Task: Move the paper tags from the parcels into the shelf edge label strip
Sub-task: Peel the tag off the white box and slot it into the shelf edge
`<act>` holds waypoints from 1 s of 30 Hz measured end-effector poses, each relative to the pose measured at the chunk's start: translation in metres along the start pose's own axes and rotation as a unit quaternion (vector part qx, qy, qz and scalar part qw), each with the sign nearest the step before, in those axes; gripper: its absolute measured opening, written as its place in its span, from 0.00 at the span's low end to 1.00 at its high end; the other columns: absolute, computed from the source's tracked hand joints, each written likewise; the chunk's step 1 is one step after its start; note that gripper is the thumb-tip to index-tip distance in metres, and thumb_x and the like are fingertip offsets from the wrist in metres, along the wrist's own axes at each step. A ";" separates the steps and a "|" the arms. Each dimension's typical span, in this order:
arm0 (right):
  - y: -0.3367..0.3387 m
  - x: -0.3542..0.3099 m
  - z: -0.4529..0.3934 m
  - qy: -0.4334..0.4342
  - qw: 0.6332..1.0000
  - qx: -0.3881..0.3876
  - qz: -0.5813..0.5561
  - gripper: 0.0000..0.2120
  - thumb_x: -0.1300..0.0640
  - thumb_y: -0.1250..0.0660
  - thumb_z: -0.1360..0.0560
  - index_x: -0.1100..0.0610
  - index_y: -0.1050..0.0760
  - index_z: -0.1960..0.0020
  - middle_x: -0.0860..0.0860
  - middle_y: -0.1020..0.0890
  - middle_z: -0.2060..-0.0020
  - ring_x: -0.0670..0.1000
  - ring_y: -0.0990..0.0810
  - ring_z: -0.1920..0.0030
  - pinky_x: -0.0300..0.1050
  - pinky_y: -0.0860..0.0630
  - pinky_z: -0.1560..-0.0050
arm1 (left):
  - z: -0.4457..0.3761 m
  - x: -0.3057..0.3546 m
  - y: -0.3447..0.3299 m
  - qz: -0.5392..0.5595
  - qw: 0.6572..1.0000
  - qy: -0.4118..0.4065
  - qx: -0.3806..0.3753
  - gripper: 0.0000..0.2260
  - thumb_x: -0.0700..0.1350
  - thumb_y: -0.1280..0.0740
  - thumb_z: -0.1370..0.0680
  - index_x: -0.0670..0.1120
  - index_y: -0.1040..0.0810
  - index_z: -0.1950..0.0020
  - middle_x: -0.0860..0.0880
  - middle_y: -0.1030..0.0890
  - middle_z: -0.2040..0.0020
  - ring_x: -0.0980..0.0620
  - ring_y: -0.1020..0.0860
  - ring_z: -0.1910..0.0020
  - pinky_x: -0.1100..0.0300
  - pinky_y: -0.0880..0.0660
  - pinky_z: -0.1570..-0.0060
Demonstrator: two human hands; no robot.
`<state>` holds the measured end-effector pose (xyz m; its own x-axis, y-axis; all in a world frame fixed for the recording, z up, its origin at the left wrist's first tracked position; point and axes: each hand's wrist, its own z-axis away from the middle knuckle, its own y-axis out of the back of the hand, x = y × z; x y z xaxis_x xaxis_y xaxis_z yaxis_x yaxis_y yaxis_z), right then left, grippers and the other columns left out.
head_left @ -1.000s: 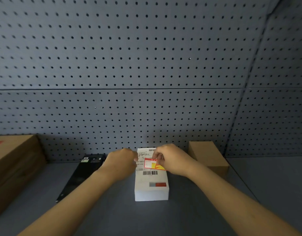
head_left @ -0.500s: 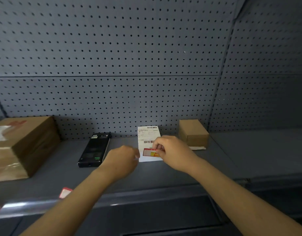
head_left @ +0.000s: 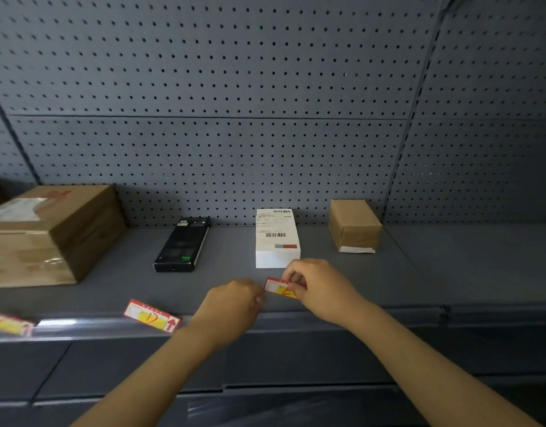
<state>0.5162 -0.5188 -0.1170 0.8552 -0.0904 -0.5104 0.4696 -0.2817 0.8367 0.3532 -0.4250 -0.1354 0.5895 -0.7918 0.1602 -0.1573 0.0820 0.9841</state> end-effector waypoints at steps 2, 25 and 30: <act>-0.001 0.004 0.002 -0.006 1.000 -0.007 -0.025 0.05 0.60 0.33 0.24 0.52 0.22 0.50 0.48 0.18 0.53 0.45 0.21 0.55 0.45 0.20 0.52 | 0.001 0.005 -0.005 -0.007 1.000 0.003 -0.004 0.11 0.44 0.42 0.20 0.49 0.22 0.43 0.48 0.23 0.44 0.45 0.22 0.45 0.54 0.26 0.50; -0.016 0.016 0.012 -0.016 0.996 -0.008 -0.092 0.08 0.63 0.32 0.26 0.54 0.21 0.49 0.46 0.20 0.57 0.43 0.22 0.57 0.36 0.24 0.57 | 0.015 0.023 -0.043 -0.036 0.999 0.014 0.031 0.14 0.38 0.39 0.22 0.49 0.26 0.38 0.49 0.23 0.39 0.48 0.26 0.40 0.57 0.28 0.45; -0.019 0.013 0.006 -0.002 0.995 0.009 -0.096 0.07 0.62 0.31 0.26 0.55 0.21 0.49 0.45 0.21 0.58 0.45 0.22 0.57 0.34 0.24 0.58 | 0.014 0.030 -0.042 -0.059 0.998 0.028 0.025 0.14 0.37 0.39 0.23 0.46 0.26 0.37 0.46 0.24 0.39 0.47 0.27 0.40 0.56 0.27 0.45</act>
<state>0.5169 -0.5209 -0.1402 0.7487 -0.0361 -0.6619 0.6208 -0.3120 0.7193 0.3664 -0.4606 -0.1732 0.6487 -0.7594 0.0494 -0.1227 -0.0403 0.9916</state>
